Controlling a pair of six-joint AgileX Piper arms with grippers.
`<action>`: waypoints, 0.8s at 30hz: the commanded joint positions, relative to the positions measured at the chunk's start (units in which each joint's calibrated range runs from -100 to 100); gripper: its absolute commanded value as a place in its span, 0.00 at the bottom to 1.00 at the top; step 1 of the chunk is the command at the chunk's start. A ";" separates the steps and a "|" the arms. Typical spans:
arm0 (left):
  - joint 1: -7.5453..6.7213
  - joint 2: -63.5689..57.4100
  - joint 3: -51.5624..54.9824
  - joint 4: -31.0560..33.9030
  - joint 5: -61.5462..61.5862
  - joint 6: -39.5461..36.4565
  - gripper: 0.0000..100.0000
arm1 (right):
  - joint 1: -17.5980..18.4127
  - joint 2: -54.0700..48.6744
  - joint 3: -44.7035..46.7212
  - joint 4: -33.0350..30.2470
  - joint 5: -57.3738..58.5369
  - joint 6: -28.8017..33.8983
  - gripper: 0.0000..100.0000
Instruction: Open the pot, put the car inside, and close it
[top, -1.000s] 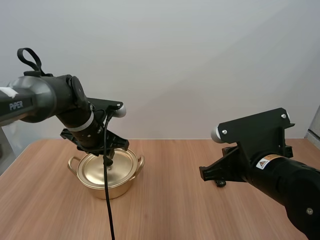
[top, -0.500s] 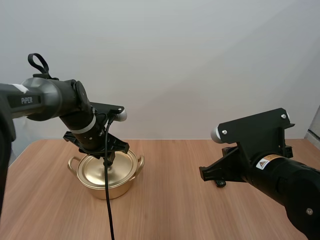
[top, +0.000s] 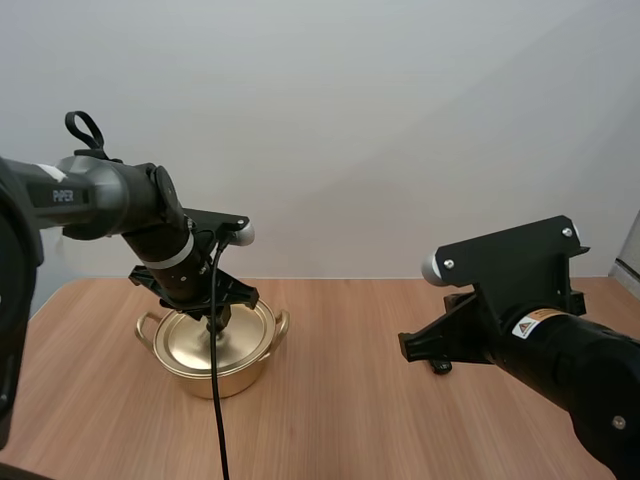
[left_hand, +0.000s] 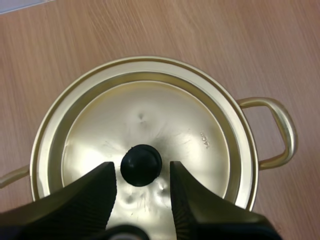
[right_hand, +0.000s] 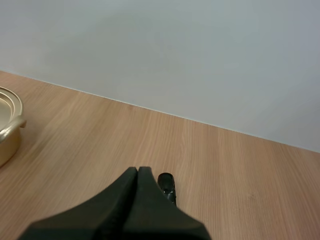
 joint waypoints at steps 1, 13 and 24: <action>-0.01 0.05 -0.04 -0.04 -0.18 0.18 0.59 | -0.05 -0.02 0.08 0.04 -0.16 -0.01 0.00; -0.01 0.18 -0.04 -0.16 -1.52 0.56 0.59 | -0.23 -0.02 0.08 0.04 -0.16 -0.01 0.00; -0.01 0.30 -0.04 -0.16 -1.31 0.61 0.59 | -0.23 -0.02 0.08 0.04 -0.16 -0.01 0.00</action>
